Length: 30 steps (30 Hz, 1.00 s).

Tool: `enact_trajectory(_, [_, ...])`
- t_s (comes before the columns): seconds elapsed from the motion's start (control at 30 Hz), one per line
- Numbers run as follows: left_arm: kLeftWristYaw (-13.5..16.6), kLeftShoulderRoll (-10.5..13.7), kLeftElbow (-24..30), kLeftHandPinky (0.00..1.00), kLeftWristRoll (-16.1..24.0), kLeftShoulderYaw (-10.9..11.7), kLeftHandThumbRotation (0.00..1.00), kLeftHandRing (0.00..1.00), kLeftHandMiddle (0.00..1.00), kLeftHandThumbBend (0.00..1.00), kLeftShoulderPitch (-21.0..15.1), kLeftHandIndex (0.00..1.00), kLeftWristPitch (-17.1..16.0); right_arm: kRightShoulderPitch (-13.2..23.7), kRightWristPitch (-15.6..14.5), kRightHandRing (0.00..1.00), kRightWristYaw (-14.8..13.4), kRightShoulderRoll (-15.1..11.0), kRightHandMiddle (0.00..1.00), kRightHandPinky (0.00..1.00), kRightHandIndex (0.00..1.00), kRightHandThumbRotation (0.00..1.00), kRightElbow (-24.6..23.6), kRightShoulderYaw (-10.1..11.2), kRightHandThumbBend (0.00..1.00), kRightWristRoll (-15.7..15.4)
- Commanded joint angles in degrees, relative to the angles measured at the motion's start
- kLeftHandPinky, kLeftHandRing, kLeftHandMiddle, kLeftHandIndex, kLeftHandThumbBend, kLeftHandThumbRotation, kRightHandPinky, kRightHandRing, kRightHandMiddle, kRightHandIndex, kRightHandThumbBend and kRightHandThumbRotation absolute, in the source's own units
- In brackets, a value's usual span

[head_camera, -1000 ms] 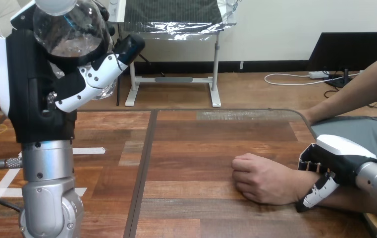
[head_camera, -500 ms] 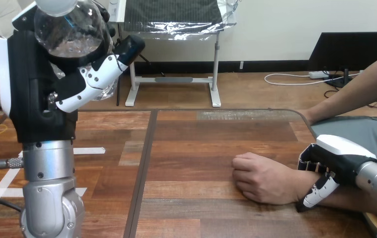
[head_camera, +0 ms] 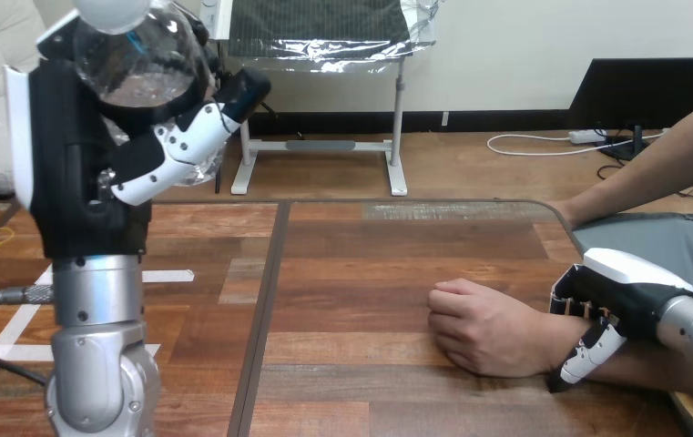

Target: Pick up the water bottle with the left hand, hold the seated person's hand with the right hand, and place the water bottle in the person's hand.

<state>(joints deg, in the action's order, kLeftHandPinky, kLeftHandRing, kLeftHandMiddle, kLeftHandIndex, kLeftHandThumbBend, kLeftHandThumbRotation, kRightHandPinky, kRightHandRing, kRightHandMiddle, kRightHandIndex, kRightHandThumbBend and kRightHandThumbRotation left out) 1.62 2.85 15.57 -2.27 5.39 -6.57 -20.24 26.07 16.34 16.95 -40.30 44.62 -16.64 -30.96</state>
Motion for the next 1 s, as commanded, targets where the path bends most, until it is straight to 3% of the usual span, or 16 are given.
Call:
enact_trajectory(0.0, [-0.3,-0.4,-0.7,0.22,-0.4,-0.6,0.0,0.3,0.37,0.59,-4.0,0.38,-0.7,-1.6,-0.1,0.26,1.0,-0.4,0.35,0.2,0.39,0.0,-3.0,1.5,0.9,2.3])
enact_trajectory(0.6, [-1.8,-0.5,-4.3,0.23,-0.2,-1.1,0.0,0.3,0.38,0.55,-4.4,0.39,-1.0,-1.2,-2.5,0.29,3.9,-4.2,0.38,0.23,0.41,0.03,-13.0,5.5,0.9,5.5])
enact_trajectory(0.97, [-1.0,-1.2,-6.1,0.23,1.3,-1.5,0.0,0.3,0.37,0.57,-4.6,0.39,-1.6,-0.3,-3.3,0.29,5.9,-5.4,0.37,0.23,0.4,0.09,-16.1,7.5,0.91,7.1])
